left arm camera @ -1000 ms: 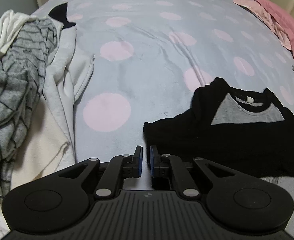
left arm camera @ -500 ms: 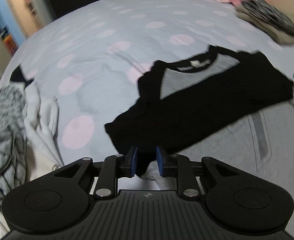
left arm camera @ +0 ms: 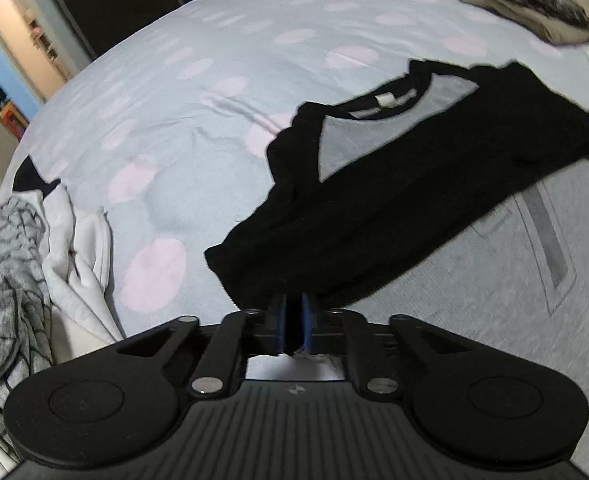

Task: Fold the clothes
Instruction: 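Grasp the folded black side with the left gripper and lift it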

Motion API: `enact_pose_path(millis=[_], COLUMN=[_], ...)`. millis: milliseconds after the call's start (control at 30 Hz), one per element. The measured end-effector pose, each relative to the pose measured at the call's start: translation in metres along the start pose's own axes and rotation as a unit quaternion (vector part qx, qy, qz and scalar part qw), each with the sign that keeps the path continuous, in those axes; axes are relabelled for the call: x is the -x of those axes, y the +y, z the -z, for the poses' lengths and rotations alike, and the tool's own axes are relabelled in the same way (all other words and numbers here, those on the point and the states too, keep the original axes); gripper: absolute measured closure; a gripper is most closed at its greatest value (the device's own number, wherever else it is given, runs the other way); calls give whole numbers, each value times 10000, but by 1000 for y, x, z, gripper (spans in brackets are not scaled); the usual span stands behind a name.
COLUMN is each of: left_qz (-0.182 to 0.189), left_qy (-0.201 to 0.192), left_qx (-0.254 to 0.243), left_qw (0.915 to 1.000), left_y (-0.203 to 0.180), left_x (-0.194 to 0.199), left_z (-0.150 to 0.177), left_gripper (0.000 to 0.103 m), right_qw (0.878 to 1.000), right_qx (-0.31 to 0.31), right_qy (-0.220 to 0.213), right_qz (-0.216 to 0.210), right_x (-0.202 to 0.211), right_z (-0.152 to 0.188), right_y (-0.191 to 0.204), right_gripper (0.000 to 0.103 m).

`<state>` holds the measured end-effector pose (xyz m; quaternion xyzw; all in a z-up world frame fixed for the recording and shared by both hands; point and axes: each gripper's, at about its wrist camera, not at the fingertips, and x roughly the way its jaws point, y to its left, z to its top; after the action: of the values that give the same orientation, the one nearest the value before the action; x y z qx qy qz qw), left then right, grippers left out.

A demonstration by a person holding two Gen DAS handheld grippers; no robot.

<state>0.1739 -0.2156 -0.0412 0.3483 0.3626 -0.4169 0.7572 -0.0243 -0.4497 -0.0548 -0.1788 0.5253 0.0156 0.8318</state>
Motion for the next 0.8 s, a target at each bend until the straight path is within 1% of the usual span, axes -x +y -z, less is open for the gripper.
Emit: enact_pose_path(millis=[133,233,267,333,367,400,433,467,500,567,633,800], left_qz=[-42,-12,-10,-11,15,49,83,78,61,27,-172,-676], left_qy=[-52,-159,-197,-275,-299,-319,-338,-343,-343,-344,-372,-623], left_qx=[312,484,456,350,223,75,-74,-251,-437,-808,-1069,-1259], left_qw=[9995,9987,9988,9990,9993,9995,9994,9991,9984,9961,9934,9878], left_y=[12,20,21,20,17,13,10,4,-2,-15,-24,-32], left_x=[4,11,13,18,19,20,21,21,20,19,17,13], left_z=[0,0,0,0,1,2,3,5,6,10,14,17], left_gripper=[103,103,103,103,101,98,89,82,81,80,80,80], right_qw=[9992,9948,9916,9827,9771,9699,9649,9595,9542,9476,9431,9350], right_qx=[-362,-953,-1229,-1774,-2044,-2342,-2524,-2705,-2869,-3042,-3131,-3253], right_qy=[-87,-247,-315,-448,-511,-593,-671,-750,-828,-969,-1115,-1413], right_qz=[-138,-254,-268,-295,-308,-311,-272,-233,-193,-126,-56,36], right_x=[10,21,25,33,35,39,42,46,49,56,62,75], right_z=[-6,-11,-13,-16,-17,-18,-20,-21,-23,-26,-30,-38], right_y=[-14,-33,-41,-58,-65,-73,-77,-81,-85,-89,-90,-93], right_gripper=[98,98,98,99,99,99,99,99,99,99,99,99])
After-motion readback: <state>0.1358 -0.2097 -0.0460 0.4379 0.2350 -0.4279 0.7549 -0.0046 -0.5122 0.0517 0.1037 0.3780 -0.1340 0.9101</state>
